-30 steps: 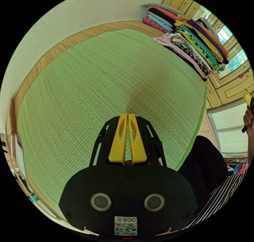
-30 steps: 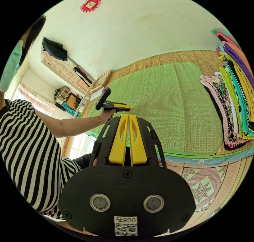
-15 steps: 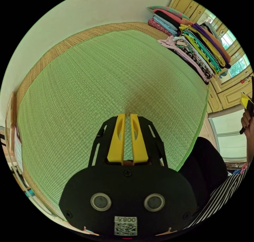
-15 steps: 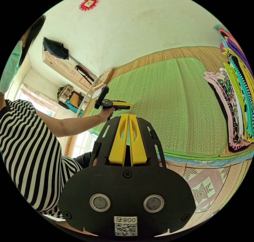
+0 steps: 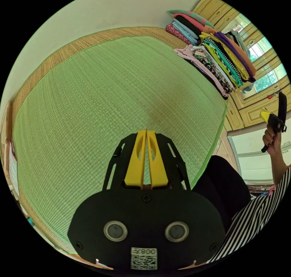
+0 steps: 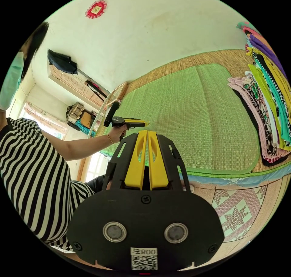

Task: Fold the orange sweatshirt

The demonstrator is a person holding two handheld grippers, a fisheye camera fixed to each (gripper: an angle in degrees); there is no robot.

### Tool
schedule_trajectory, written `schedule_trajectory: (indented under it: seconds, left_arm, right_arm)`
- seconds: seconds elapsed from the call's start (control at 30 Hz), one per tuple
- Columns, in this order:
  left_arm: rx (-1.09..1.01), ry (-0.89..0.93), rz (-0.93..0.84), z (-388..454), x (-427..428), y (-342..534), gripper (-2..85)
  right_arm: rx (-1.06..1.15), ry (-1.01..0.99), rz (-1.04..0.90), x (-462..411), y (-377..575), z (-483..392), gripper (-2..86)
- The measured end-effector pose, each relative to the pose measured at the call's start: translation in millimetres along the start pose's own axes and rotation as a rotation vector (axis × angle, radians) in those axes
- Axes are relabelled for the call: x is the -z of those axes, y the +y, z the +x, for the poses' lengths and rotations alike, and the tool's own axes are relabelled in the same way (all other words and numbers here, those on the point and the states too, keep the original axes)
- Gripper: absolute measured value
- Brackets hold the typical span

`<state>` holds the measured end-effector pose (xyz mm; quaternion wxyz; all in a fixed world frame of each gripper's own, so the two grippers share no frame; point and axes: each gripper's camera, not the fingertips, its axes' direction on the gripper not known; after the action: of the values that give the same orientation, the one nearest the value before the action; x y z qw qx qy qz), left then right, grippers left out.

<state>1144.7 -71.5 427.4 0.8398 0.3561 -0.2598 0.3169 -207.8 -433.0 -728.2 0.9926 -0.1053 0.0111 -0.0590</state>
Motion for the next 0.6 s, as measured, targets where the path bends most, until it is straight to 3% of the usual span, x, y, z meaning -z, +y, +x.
schedule_trajectory:
  seconds: [0.2,0.33,0.43,0.6]
  left_arm:
    - [-0.085,0.263,0.082,65,18,22,0.6]
    - [-0.373,0.433,0.015,176,4,19,2.7]
    - [-0.559,0.436,-0.065,243,-15,21,7.1]
    - [-0.605,0.521,-0.122,283,-27,14,6.8]
  right_arm:
    - [-0.022,0.063,0.039,36,29,9,0.2]
    - [-0.057,0.171,0.097,82,57,19,0.7]
    - [-0.085,0.259,0.153,121,81,25,1.5]
    - [-0.111,0.438,0.233,178,112,39,3.7]
